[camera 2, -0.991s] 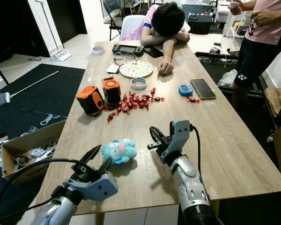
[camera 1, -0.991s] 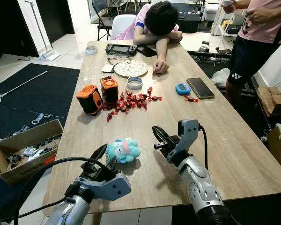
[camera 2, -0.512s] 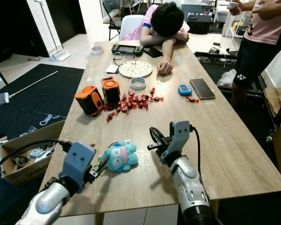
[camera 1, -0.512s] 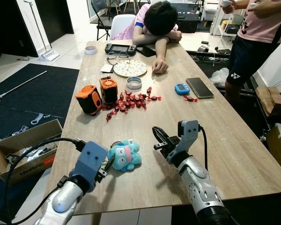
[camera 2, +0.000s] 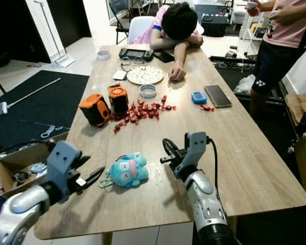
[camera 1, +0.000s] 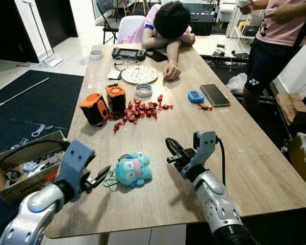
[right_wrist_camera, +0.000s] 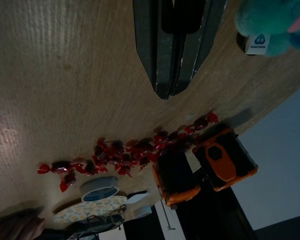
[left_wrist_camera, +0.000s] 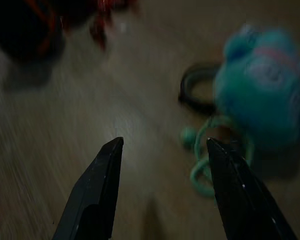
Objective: Hang keys on a hook
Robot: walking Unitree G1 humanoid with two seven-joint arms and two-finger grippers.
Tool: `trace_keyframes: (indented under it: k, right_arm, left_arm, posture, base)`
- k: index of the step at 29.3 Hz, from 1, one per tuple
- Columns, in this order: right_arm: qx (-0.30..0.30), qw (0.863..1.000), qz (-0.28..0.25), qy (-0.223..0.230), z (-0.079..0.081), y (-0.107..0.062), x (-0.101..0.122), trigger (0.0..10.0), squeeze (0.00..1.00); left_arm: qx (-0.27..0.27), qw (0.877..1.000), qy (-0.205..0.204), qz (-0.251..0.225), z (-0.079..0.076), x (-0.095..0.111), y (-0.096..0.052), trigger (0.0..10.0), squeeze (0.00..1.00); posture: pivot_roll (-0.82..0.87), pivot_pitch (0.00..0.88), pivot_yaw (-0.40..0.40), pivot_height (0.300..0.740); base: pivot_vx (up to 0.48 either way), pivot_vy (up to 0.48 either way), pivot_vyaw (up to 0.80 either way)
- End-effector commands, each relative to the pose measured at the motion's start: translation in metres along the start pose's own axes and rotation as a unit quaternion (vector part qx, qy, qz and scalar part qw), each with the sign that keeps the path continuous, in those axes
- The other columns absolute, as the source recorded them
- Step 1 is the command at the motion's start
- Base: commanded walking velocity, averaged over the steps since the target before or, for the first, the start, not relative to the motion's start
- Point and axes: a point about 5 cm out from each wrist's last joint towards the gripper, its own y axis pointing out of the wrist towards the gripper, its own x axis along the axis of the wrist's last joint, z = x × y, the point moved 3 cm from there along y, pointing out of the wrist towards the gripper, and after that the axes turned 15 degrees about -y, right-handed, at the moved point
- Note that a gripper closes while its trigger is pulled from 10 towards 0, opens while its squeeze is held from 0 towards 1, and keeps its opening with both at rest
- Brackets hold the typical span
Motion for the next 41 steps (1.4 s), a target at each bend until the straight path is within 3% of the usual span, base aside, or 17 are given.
trace_keyframes:
  k: [1, 2, 7, 11, 15, 19, 21, 22, 23, 24, 31, 34, 37, 39, 40, 41]
  right_arm:
    - [0.001, 1.0, 0.01, 0.002, 0.002, -0.002, -0.006, 10.0, 0.0]
    - [0.001, 1.0, 0.01, 0.002, 0.001, -0.002, -0.006, 10.0, 0.0]
    - [0.001, 1.0, 0.009, 0.002, 0.001, -0.002, -0.006, 10.0, 0.0]
    - [0.001, 1.0, 0.011, 0.002, 0.001, -0.003, -0.006, 10.0, 0.0]
    - [0.003, 1.0, 0.011, 0.002, 0.001, -0.002, -0.006, 10.0, 0.0]
    - [0.004, 1.0, 0.011, 0.003, 0.002, -0.001, -0.006, 10.0, 0.0]
    - [0.005, 1.0, 0.011, 0.003, 0.002, -0.001, -0.006, 10.0, 0.0]
    - [0.005, 1.0, 0.011, 0.003, 0.002, -0.001, -0.006, 10.0, 0.0]
    - [0.005, 1.0, 0.011, 0.003, 0.002, -0.001, -0.006, 10.0, 0.0]
    - [0.005, 1.0, 0.011, 0.003, 0.003, -0.001, -0.006, 10.0, 0.0]
    - [0.005, 1.0, 0.012, 0.004, 0.003, -0.002, -0.007, 10.0, 0.0]
    - [0.005, 1.0, 0.013, 0.004, 0.003, -0.002, -0.007, 10.0, 0.0]
    - [0.005, 1.0, 0.013, 0.004, 0.003, -0.002, -0.007, 10.0, 0.0]
    - [0.005, 1.0, 0.013, 0.004, 0.004, -0.002, -0.007, 10.0, 0.0]
    - [0.005, 1.0, 0.013, 0.004, 0.004, -0.002, -0.007, 10.0, 0.0]
    - [0.005, 1.0, 0.013, 0.004, 0.003, -0.002, -0.007, 10.0, 0.0]
  left_arm:
    - [0.016, 1.0, 0.01, 0.02, 0.009, -0.01, -0.002, 8.0, 0.0]
    - [0.012, 1.0, 0.004, 0.029, 0.01, -0.014, -0.003, 8.4, 0.0]
    - [-0.007, 0.998, 0.001, 0.056, 0.008, -0.027, -0.009, 8.8, 0.0]
    - [-0.028, 0.998, -0.02, 0.059, -0.004, -0.032, -0.011, 8.7, 0.0]
    - [-0.045, 0.997, -0.055, 0.044, -0.016, -0.029, -0.008, 7.9, 0.0]
    - [-0.049, 0.996, -0.061, 0.041, -0.021, -0.028, -0.006, 7.7, 0.0]
    - [-0.049, 0.996, -0.061, 0.038, -0.025, -0.029, -0.003, 7.1, 0.0]
    - [-0.048, 0.996, -0.061, 0.037, -0.028, -0.029, -0.002, 5.8, 0.0]
    - [-0.048, 0.996, -0.061, 0.037, -0.028, -0.029, -0.002, 5.8, 0.0]
    - [-0.044, 0.996, -0.064, 0.035, -0.03, -0.03, 0.001, 4.9, 0.0]
    - [-0.023, 0.997, -0.066, 0.028, -0.04, -0.032, 0.01, 4.5, 0.0]
    - [-0.011, 0.997, -0.075, 0.017, -0.043, -0.03, 0.017, 2.3, 0.0]
    - [-0.01, 0.997, -0.077, 0.014, -0.044, -0.028, 0.018, 2.3, 0.0]
    - [0.0, 0.997, -0.079, 0.004, -0.041, -0.024, 0.018, 0.3, 0.0]
    - [0.0, 0.997, -0.079, 0.004, -0.041, -0.024, 0.018, 0.3, 0.0]
    - [0.008, 0.997, -0.081, -0.004, -0.038, -0.021, 0.017, 1.2, 0.0]
  posture:
    - [0.22, 0.154, 0.02, 0.74]
    - [0.22, 0.154, 0.019, 0.74]
    - [0.22, 0.155, 0.018, 0.74]
    - [0.22, 0.157, 0.016, 0.74]
    - [0.22, 0.159, 0.013, 0.74]
    - [0.23, 0.161, 0.013, 0.74]
    - [0.23, 0.161, 0.013, 0.74]
    - [0.22, 0.161, 0.013, 0.74]
    - [0.22, 0.161, 0.013, 0.74]
    - [0.22, 0.162, 0.013, 0.74]
    - [0.22, 0.165, 0.014, 0.74]
    - [0.22, 0.168, 0.013, 0.74]
    - [0.22, 0.168, 0.013, 0.74]
    - [0.22, 0.165, 0.013, 0.74]
    - [0.22, 0.165, 0.013, 0.74]
    - [0.22, 0.165, 0.013, 0.74]
  base:
    - [0.0, 0.0, 0.0]
    - [0.0, 0.0, 0.0]
    - [0.0, 0.0, 0.0]
    - [0.0, 0.0, 0.0]
    - [0.0, 0.0, 0.0]
    - [0.0, 0.0, 0.0]
    - [0.0, 0.0, 0.0]
    - [0.0, 0.0, 0.0]
    - [0.0, 0.0, 0.0]
    - [0.0, 0.0, 0.0]
    - [0.0, 0.0, 0.0]
    - [0.0, 0.0, 0.0]
    - [0.0, 0.0, 0.0]
    - [0.0, 0.0, 0.0]
    - [0.0, 0.0, 0.0]
    - [0.0, 0.0, 0.0]
